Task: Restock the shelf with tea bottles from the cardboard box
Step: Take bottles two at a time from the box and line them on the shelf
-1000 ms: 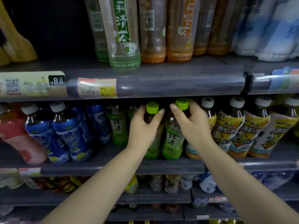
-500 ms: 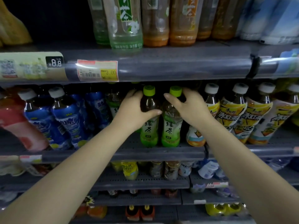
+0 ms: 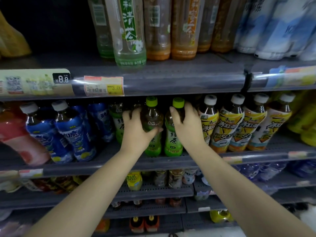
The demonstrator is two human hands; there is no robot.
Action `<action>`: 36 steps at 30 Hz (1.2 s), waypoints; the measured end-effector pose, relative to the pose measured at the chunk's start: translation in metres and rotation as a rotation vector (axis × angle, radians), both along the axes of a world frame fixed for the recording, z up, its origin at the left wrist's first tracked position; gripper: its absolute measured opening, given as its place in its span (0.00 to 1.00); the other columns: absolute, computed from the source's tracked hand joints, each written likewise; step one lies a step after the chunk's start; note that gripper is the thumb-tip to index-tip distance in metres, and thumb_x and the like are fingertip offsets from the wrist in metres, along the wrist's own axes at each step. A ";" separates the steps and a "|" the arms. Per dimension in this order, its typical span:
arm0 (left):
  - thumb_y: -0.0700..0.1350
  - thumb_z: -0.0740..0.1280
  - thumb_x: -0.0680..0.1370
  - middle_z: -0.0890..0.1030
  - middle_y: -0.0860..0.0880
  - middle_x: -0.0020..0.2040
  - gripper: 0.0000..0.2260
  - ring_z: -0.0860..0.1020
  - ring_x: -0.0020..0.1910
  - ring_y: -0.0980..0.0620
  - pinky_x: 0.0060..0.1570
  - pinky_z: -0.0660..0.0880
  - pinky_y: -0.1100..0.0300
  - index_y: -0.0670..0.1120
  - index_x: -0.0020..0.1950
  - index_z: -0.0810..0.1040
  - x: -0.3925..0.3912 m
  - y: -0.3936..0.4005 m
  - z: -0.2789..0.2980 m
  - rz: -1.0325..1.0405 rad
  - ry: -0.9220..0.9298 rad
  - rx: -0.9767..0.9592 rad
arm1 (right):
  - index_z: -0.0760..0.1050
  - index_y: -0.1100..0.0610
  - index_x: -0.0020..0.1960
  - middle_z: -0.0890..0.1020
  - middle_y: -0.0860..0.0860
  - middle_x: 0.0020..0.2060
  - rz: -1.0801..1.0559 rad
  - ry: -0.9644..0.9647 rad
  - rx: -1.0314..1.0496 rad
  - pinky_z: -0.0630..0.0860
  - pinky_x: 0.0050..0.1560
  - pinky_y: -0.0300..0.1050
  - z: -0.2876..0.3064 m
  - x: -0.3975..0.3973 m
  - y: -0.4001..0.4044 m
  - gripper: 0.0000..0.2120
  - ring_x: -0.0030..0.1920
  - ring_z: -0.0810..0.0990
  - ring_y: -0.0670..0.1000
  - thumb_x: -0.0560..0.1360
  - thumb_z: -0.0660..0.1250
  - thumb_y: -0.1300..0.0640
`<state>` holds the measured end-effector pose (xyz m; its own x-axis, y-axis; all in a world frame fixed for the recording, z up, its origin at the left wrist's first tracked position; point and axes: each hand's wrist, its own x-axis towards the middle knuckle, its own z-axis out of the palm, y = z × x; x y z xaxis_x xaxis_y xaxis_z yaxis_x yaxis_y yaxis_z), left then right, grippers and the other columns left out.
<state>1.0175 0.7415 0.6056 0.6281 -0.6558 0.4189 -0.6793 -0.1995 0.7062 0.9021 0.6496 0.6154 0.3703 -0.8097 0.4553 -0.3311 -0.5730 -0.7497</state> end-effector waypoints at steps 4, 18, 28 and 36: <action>0.46 0.78 0.64 0.63 0.41 0.66 0.39 0.63 0.63 0.53 0.61 0.57 0.68 0.40 0.69 0.63 -0.006 0.006 -0.010 0.016 0.039 -0.037 | 0.60 0.62 0.71 0.72 0.57 0.64 0.027 -0.033 0.069 0.68 0.64 0.43 -0.010 -0.005 0.016 0.33 0.65 0.70 0.53 0.73 0.68 0.50; 0.45 0.73 0.71 0.74 0.43 0.57 0.22 0.75 0.55 0.47 0.50 0.73 0.58 0.42 0.60 0.68 -0.014 0.000 -0.065 0.089 0.248 0.065 | 0.57 0.59 0.73 0.69 0.56 0.67 -0.136 -0.117 0.308 0.68 0.66 0.43 -0.078 0.002 0.043 0.36 0.68 0.68 0.52 0.71 0.72 0.56; 0.46 0.73 0.71 0.76 0.45 0.55 0.19 0.77 0.53 0.47 0.50 0.76 0.54 0.44 0.58 0.71 -0.022 -0.013 -0.073 0.142 0.235 0.013 | 0.56 0.59 0.73 0.69 0.57 0.69 -0.204 -0.099 0.253 0.68 0.67 0.46 -0.092 0.013 0.029 0.28 0.69 0.68 0.55 0.77 0.63 0.58; 0.48 0.72 0.72 0.78 0.45 0.59 0.22 0.77 0.57 0.48 0.55 0.76 0.53 0.43 0.63 0.72 -0.028 -0.033 -0.085 0.168 0.279 -0.081 | 0.55 0.61 0.74 0.67 0.57 0.70 -0.255 -0.134 0.256 0.57 0.54 0.24 -0.093 0.016 0.018 0.28 0.69 0.68 0.54 0.78 0.62 0.60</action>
<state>0.9893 0.7085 0.5204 0.8225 -0.5046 0.2625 -0.4201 -0.2278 0.8784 0.9185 0.6676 0.5220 0.0933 -0.9619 0.2571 -0.3283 -0.2735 -0.9041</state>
